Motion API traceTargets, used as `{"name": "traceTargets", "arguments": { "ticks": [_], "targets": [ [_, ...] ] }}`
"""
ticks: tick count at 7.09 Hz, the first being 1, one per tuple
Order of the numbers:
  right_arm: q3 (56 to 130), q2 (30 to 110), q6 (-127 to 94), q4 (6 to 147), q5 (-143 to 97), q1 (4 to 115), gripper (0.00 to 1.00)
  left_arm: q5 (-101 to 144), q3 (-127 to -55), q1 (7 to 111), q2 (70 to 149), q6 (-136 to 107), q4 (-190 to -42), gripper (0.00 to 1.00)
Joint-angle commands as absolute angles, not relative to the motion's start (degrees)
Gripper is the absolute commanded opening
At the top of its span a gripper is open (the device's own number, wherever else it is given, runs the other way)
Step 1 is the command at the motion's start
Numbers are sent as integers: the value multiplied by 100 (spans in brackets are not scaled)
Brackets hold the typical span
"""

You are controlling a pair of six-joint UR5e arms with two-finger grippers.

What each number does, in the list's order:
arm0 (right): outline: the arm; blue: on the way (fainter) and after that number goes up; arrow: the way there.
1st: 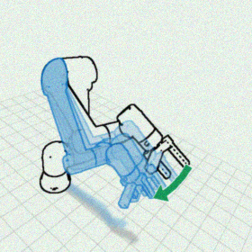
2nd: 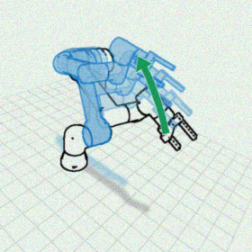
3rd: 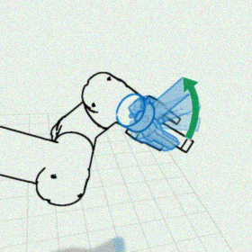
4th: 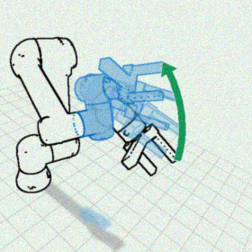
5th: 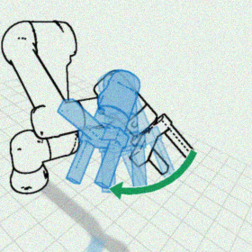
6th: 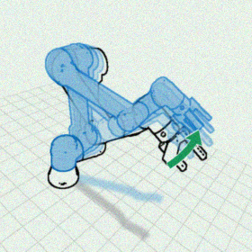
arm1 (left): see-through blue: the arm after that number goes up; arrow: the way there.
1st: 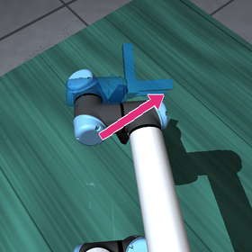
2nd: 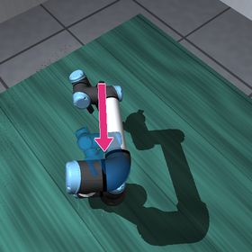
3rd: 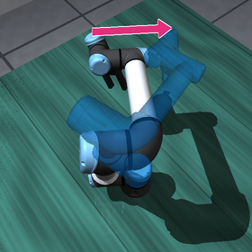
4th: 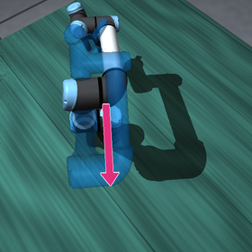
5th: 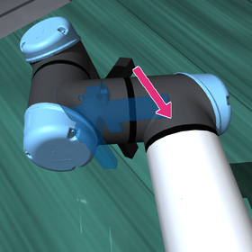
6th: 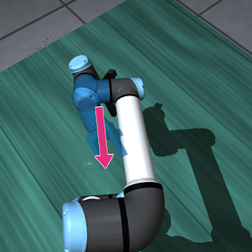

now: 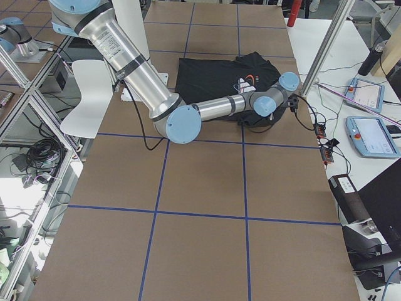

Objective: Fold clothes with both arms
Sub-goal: 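Move the right gripper toward the shirt shoulder farthest from the robot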

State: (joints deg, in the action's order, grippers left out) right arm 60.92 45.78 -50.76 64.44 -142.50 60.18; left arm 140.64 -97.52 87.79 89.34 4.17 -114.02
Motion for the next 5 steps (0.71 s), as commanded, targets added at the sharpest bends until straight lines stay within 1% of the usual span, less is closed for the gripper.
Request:
{"name": "traceTargets", "arguments": {
  "ticks": [1, 2, 4, 5],
  "targets": [
    [6056, 4080, -6034, 6442, -13855, 5566, 0, 14036, -9773, 8771, 8965, 404, -11399, 100],
    [5960, 3887, -6212, 6425, -13443, 5346, 0, 14027, -9756, 8771, 8965, 404, -11391, 100],
    [5242, 3255, -6547, 6407, -12817, 4941, 0, 14036, -9756, 8771, 8956, 396, -11391, 100],
    [5038, 3069, -6652, 6407, -12588, 4774, 0, 14036, -9756, 8771, 8956, 396, -11391, 100]
  ]
}}
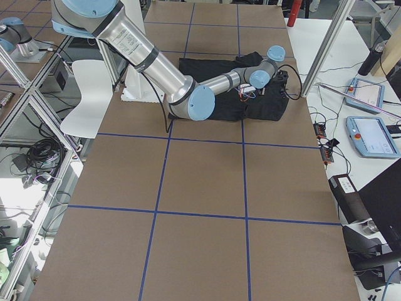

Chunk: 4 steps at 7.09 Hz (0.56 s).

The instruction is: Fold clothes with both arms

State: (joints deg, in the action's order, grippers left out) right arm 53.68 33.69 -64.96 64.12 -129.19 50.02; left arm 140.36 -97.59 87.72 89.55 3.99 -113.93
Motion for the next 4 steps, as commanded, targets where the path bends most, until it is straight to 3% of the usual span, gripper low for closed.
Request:
{"name": "traceTargets", "arguments": {
  "ticks": [1, 3, 4],
  "targets": [
    [5019, 3024, -6810, 6399, -12221, 4581, 0, 14054, -9782, 8771, 8956, 126, -11399, 100],
    [4923, 3023, -6855, 6285, -12111, 4518, 0, 14045, -9773, 8771, 8973, 27, -11522, 100],
    [4904, 3006, -6855, 6258, -11955, 4509, 98, 14045, -9765, 8745, 9078, -252, -11557, 100]
  ]
}}
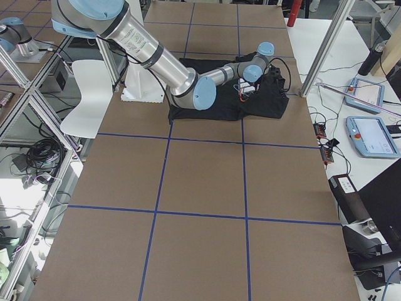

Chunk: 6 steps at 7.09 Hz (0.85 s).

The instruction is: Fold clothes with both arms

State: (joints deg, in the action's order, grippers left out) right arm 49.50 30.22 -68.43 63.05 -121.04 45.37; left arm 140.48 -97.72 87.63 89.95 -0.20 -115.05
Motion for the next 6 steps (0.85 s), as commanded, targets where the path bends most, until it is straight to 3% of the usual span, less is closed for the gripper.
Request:
{"name": "traceTargets", "arguments": {
  "ticks": [1, 4, 6],
  "targets": [
    [4913, 2997, -6855, 6223, -11927, 4491, 100, 14028, -9625, 8580, 9436, -655, -11671, 100],
    [5796, 3460, -6943, 6222, -11979, 4553, 100, 14010, -8626, 7361, 10911, -2252, -12118, 100],
    [7715, 5019, -6987, 6231, -12006, 4622, 100, 13209, -7564, 6744, 11695, -2645, -12740, 99]
  ]
}}
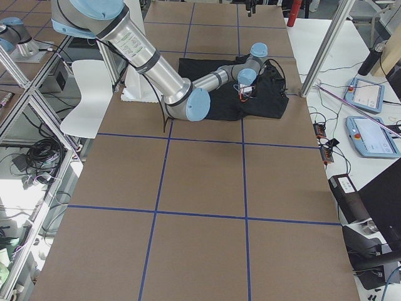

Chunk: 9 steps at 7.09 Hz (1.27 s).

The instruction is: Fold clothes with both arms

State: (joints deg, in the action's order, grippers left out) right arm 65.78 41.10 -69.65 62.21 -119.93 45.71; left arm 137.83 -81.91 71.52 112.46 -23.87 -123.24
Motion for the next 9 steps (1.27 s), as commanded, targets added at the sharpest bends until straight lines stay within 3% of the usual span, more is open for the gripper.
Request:
{"name": "traceTargets", "arguments": {
  "ticks": [1, 3, 4, 7, 9],
  "targets": [
    [8221, 5532, -6979, 6231, -12032, 4719, 100, 12670, -7010, 6384, 11933, -2880, -13301, 99],
    [8637, 5983, -6987, 6214, -12032, 4790, 100, 12578, -6009, 6041, 12381, -3076, -13990, 99],
    [8648, 6020, -6979, 6205, -12032, 4842, 100, 12412, -5785, 6012, 12514, -3076, -14062, 94],
    [8613, 6047, -6987, 6179, -11979, 4825, 100, 12173, -5388, 5897, 12446, -3076, -14414, 71],
    [8605, 6047, -6987, 6170, -11979, 4825, 100, 12208, -5335, 5924, 12410, -3120, -14397, 67]
  ]
}}
